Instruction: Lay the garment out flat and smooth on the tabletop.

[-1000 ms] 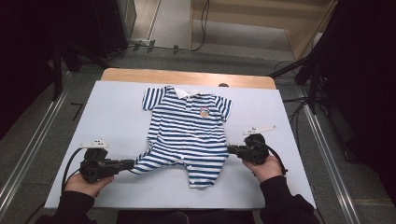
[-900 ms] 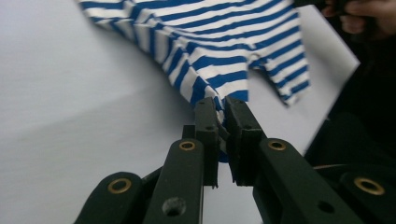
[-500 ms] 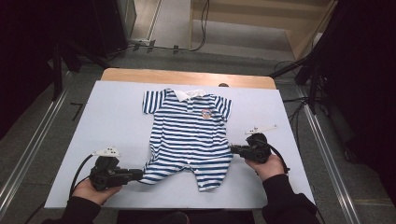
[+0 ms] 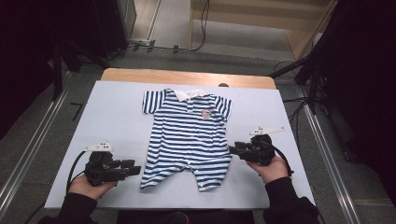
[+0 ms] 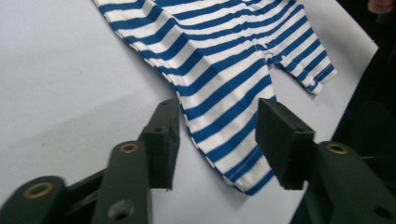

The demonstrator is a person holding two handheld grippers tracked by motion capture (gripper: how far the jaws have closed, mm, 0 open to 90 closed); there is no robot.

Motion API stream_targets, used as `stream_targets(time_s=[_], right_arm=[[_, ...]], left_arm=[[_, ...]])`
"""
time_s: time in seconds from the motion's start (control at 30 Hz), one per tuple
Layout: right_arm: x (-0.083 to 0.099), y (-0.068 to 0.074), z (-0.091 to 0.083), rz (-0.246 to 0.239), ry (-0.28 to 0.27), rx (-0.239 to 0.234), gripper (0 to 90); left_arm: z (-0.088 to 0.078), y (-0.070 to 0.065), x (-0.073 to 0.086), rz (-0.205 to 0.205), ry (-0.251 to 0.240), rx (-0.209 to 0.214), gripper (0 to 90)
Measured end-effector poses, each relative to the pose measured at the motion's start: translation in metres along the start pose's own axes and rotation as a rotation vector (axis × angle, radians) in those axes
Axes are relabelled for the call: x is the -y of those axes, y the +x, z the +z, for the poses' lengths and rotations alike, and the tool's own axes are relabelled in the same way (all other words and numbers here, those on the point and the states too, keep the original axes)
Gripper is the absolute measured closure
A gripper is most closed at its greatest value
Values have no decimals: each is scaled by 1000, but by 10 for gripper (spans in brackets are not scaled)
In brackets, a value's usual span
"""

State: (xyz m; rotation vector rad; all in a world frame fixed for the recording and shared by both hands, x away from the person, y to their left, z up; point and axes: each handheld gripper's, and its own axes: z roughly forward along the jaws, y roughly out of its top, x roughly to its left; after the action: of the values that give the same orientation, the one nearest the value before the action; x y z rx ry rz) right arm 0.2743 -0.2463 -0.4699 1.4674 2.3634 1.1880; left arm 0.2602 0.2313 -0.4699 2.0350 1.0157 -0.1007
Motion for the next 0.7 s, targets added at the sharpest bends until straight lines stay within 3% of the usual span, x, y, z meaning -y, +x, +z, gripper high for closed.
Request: stream_targets(time_s=[0.23, 0.47, 0.6, 0.7], right_arm=[[20, 14, -1, -49, 35, -14, 525], [34, 18, 2, -62, 38, -27, 484], [38, 17, 3, -46, 44, -32, 479], [41, 16, 4, -38, 56, -32, 471]], left_arm=[[15, 5, -12, 31, -14, -17, 400], [40, 22, -27, 19, 21, -44, 404], [58, 29, -34, 27, 73, -95, 416], [61, 33, -37, 17, 60, -97, 472]])
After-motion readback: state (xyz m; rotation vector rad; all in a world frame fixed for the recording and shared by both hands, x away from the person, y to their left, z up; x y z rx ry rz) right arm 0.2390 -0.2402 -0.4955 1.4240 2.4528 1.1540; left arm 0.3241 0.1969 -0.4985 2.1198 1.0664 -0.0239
